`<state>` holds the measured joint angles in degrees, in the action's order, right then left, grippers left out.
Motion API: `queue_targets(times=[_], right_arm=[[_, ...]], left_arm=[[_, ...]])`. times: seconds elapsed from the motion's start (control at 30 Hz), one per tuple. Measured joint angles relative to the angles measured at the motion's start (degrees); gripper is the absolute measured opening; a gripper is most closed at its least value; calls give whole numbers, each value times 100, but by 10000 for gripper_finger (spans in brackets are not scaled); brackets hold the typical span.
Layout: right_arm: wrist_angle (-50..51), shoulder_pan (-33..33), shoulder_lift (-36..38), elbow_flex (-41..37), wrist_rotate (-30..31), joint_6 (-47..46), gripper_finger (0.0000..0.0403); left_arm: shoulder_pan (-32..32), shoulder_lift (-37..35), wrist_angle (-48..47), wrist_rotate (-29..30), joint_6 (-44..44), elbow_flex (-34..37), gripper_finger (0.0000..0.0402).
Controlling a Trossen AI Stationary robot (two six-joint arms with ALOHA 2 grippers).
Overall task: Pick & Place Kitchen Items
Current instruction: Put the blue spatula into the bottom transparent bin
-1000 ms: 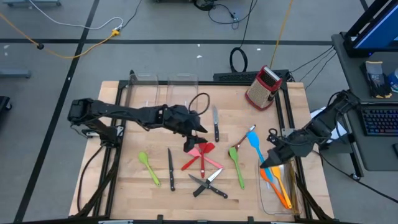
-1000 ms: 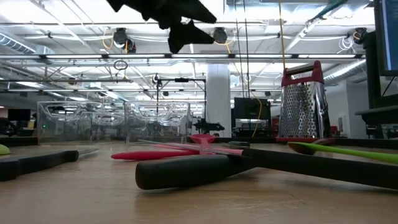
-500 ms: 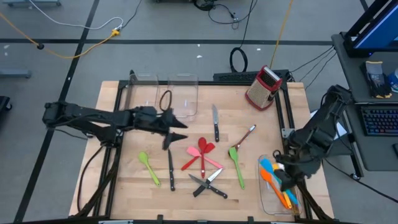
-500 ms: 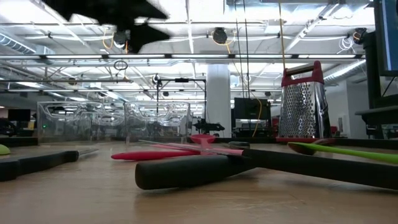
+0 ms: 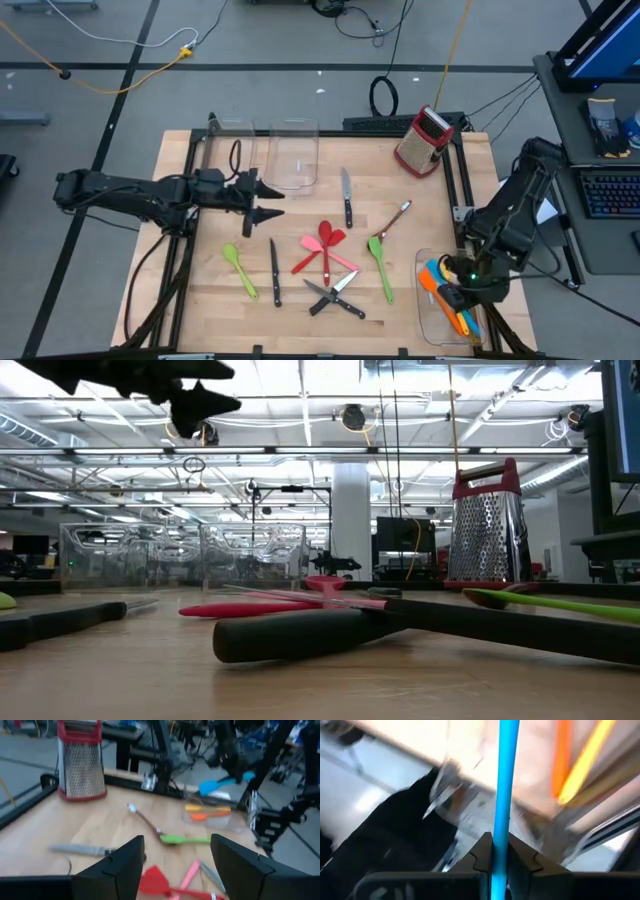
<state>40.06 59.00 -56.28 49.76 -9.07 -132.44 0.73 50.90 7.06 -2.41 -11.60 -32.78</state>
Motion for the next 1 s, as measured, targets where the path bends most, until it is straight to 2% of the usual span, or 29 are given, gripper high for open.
queue_targets(times=[0.3, 0.53, 1.0], right_arm=[[624, -112, -356, -2, -15, 9, 21], [544, -140, -867, -2, -339, 39, 21], [137, -178, -1893, -2, -323, 127, 21]], left_arm=[[-98, -47, -124, -39, 30, 10, 234], [-162, -44, -99, -44, 35, 10, 234], [-160, -44, -84, -7, 31, 10, 234]])
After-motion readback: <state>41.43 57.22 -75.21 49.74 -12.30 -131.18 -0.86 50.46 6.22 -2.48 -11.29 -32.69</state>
